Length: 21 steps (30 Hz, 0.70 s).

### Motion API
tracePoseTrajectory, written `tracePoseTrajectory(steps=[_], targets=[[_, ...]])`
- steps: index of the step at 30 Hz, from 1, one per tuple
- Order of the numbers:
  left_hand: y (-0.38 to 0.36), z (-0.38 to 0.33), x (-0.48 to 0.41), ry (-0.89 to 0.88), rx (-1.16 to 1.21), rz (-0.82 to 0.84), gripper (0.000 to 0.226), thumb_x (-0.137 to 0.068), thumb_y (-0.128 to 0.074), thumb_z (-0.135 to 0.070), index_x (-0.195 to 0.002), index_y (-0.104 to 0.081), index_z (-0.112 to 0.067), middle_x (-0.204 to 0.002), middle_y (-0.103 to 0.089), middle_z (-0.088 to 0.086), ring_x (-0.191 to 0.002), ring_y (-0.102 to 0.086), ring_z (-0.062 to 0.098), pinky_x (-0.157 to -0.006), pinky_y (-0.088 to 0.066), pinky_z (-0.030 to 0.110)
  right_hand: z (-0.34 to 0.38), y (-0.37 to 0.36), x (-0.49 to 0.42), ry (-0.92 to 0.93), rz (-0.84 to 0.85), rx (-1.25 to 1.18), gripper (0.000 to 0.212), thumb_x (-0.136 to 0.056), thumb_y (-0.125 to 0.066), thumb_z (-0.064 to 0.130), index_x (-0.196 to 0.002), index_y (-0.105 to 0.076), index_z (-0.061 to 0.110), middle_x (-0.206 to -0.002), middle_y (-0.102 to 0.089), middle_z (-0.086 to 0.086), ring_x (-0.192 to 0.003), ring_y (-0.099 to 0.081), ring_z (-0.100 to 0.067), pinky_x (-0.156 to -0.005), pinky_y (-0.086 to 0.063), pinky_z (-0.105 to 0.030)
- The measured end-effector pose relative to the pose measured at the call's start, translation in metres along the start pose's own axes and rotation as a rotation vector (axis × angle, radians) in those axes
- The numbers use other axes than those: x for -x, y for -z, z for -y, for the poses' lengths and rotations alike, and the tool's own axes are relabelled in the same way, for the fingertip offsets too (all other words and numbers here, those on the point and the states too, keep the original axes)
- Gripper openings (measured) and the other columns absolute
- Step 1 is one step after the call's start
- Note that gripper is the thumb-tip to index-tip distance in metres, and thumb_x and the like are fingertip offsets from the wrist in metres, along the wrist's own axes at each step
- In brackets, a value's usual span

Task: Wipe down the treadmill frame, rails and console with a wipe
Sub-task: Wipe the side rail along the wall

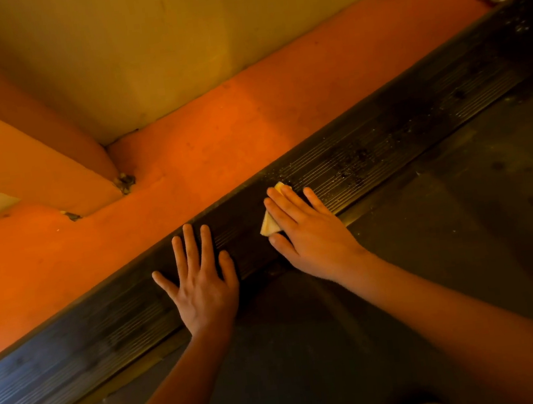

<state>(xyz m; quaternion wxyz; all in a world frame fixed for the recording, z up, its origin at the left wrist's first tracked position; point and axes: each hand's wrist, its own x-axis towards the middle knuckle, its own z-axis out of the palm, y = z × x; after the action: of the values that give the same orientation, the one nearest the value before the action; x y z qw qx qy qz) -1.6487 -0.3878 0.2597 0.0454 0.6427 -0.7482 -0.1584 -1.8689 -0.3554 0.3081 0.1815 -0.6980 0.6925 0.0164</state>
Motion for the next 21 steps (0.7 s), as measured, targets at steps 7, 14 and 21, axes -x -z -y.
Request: tracePoseTrajectory(steps=[7,14,21], targets=[[0.000,-0.001,0.001,-0.001,0.001,-0.003,0.063,-0.101,-0.017,-0.056,-0.160,-0.015,-0.035,-0.170,-0.001,-0.009,-0.156,0.007,0.014,-0.119,0.007,0.065,-0.006,0.000,0.004,0.009,-0.009,-0.009,0.066,-0.108,-0.019,0.053,-0.164,-0.009,0.019,-0.172,0.002,0.001,-0.157,0.011,-0.016,-0.127,0.008,-0.040],[-0.001,0.000,0.000,0.002,-0.001,-0.003,0.057,-0.106,-0.025,-0.050,-0.159,-0.012,-0.034,-0.169,-0.001,-0.008,-0.156,0.006,0.016,-0.119,0.007,0.066,-0.006,-0.005,0.019,-0.009,-0.001,0.008,0.069,-0.107,-0.021,0.055,-0.164,-0.010,0.019,-0.172,0.001,-0.001,-0.158,0.009,-0.017,-0.126,0.007,-0.040],[0.001,-0.002,0.000,0.013,0.013,0.004,0.058,-0.105,-0.030,-0.047,-0.160,-0.013,-0.034,-0.169,0.000,-0.009,-0.156,0.008,0.014,-0.120,0.008,0.065,-0.004,0.008,-0.013,-0.040,-0.033,-0.010,0.068,-0.108,-0.022,0.053,-0.164,-0.013,0.016,-0.172,-0.002,-0.003,-0.158,0.006,-0.018,-0.127,0.009,-0.041]])
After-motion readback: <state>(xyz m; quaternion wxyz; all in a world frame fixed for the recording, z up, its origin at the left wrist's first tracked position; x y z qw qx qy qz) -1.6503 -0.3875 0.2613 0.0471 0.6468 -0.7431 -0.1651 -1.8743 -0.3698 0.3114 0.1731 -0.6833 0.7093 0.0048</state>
